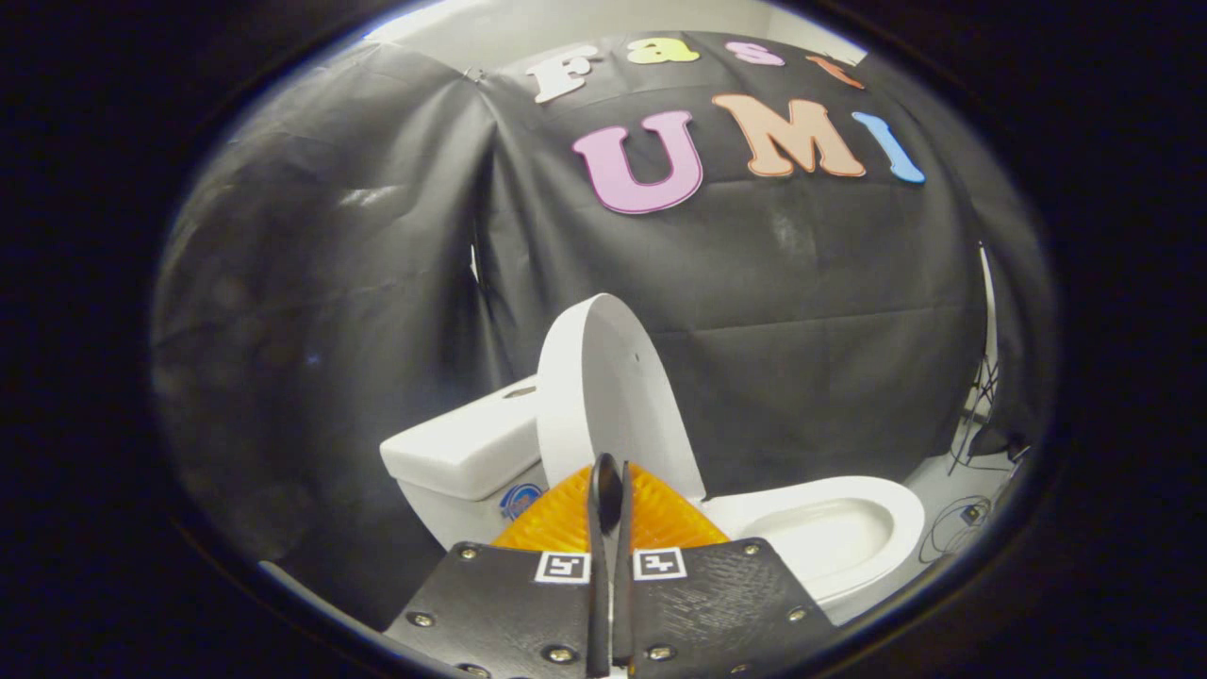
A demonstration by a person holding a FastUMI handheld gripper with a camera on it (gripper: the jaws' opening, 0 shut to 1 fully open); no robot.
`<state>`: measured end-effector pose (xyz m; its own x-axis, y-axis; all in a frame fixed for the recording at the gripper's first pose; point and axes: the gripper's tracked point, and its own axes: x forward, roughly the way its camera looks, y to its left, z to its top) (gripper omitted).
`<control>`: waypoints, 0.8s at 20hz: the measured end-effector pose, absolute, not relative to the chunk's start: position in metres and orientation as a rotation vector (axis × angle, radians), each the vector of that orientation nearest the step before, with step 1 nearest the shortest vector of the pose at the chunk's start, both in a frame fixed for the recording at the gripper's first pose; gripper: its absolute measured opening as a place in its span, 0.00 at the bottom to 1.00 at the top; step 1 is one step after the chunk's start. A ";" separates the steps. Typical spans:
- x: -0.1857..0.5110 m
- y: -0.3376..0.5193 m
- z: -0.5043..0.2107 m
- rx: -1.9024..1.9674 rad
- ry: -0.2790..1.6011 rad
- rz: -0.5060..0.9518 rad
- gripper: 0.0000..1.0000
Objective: Open the toilet lid.
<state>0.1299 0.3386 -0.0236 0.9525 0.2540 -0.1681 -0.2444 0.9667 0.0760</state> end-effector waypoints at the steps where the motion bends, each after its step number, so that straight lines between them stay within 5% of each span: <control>1: 0.130 0.343 -0.025 0.052 0.179 0.260 0.03; 16: 0.129 0.355 -0.026 0.006 0.159 0.256 0.06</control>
